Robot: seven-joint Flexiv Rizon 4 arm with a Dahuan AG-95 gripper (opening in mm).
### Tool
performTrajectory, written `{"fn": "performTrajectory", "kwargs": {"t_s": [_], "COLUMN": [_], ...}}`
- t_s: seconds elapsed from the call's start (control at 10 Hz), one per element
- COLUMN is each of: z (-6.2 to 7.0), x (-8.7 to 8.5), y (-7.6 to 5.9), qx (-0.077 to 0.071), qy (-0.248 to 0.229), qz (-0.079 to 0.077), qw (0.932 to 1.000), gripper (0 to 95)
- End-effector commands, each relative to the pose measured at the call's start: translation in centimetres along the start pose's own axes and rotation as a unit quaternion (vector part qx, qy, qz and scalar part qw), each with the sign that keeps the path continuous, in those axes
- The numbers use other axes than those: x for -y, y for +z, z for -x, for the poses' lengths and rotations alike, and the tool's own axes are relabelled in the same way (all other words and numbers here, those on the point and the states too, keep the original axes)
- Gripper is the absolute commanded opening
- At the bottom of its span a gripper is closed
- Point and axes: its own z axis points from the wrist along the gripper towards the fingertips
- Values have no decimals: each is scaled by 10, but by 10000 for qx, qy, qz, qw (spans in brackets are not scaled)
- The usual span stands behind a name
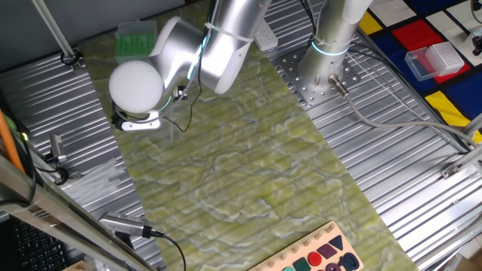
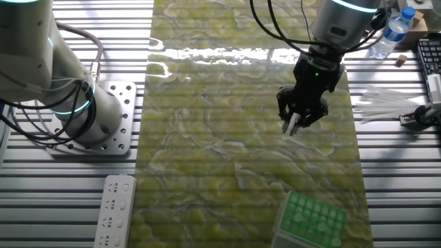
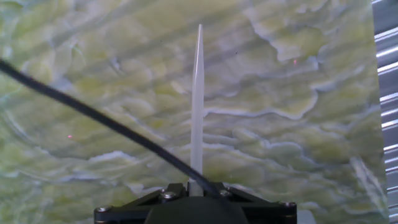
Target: Insert a large pipette tip into the holder for large pipette tips
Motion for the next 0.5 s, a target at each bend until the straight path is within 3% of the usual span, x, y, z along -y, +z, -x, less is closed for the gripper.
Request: {"fn": "performTrajectory", "kwargs": {"t_s": [0.1, 0.3, 0.5], "z": [4, 7, 8], "x": [1, 3, 3], "y": [0, 0, 0], "qx": [314, 503, 535], "qy": [392, 525, 569], "qz": [140, 223, 237], "qw": [9986, 9971, 9967], "gripper": [0, 0, 0]}}
